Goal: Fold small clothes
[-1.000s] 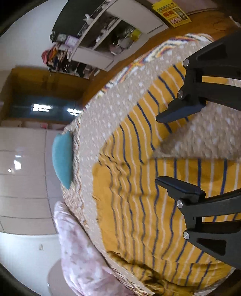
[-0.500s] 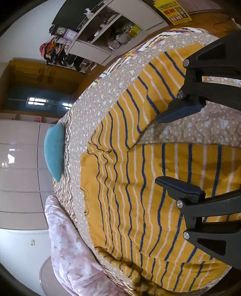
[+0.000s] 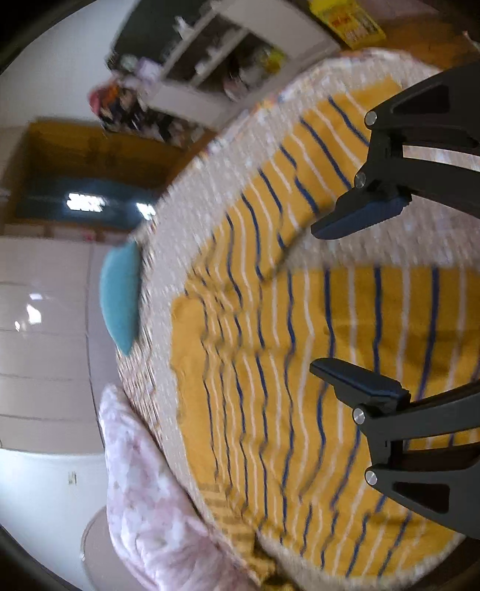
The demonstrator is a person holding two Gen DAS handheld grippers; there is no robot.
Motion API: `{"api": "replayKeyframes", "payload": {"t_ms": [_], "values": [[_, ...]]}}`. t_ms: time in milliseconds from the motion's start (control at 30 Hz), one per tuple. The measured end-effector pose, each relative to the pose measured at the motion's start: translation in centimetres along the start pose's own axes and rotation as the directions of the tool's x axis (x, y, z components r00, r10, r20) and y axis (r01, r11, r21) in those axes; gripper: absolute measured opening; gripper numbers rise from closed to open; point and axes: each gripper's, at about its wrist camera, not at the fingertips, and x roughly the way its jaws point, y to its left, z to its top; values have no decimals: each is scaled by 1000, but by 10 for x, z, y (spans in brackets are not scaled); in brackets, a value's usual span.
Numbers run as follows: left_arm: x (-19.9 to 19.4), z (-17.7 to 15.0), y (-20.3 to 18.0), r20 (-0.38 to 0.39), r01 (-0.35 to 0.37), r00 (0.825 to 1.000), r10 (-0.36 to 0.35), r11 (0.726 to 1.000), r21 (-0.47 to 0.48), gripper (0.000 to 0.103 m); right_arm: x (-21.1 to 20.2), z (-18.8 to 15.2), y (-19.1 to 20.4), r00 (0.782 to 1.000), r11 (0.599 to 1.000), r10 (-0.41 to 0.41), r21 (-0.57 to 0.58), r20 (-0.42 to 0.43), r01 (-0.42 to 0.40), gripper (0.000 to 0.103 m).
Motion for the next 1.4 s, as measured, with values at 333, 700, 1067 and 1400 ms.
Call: {"api": "replayKeyframes", "payload": {"t_ms": [333,700,1067,1400], "values": [[-6,-54,-121,-90,192,979,-181,972,137,71,-8,-4,23,1000,998,26,-54,-1,-26,71],[16,-108,-149,-255,235,949,-187,957,172,72,-4,-12,12,998,1000,5,23,-55,-3,72],[25,-118,-154,-272,222,948,-163,953,204,89,-1,-16,24,998,1000,-1,-6,-61,0,74],[25,-129,-168,-238,163,966,-99,950,267,98,-1,-23,19,998,1000,-9,10,-60,10,74]]}}
